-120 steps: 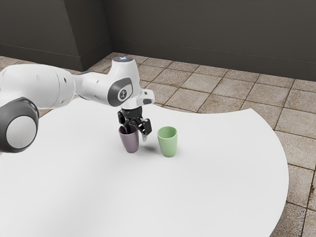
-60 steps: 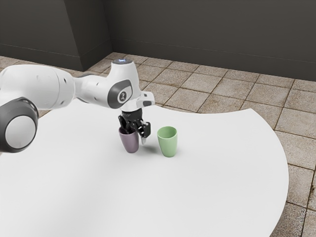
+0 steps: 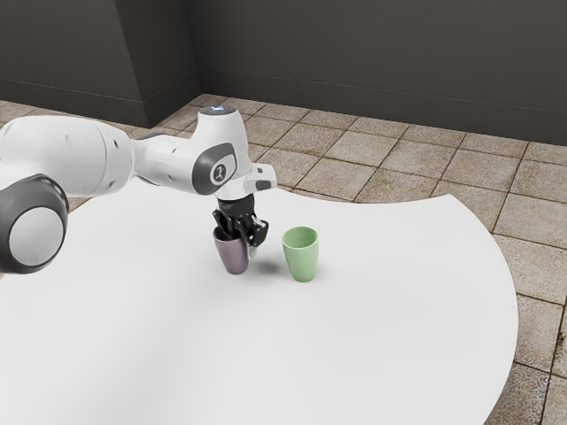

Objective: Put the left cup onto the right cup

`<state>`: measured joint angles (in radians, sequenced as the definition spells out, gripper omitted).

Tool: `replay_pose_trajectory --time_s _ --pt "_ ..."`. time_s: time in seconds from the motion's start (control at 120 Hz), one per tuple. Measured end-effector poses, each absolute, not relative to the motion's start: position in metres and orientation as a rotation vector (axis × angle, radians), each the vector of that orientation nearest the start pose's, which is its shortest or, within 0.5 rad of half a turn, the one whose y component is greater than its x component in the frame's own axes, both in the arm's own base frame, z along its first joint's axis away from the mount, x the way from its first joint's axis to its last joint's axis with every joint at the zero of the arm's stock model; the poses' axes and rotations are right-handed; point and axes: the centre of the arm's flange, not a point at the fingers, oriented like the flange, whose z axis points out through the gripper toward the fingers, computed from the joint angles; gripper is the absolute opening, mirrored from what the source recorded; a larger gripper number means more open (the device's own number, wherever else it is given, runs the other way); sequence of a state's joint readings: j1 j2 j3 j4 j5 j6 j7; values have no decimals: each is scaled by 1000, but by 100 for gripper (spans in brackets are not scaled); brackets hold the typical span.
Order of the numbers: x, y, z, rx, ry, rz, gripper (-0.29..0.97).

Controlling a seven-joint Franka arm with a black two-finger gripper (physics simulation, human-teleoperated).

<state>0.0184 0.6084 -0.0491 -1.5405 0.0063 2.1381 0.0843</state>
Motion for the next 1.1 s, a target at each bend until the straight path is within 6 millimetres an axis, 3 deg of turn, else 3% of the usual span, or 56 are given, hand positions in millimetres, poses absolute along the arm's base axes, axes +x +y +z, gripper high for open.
replay_pose_trajectory --time_s 0.483,1.1 --pt "702 -16 297 -3158 175 14 -7" --pt "702 -16 306 -3149 166 -3 -10"
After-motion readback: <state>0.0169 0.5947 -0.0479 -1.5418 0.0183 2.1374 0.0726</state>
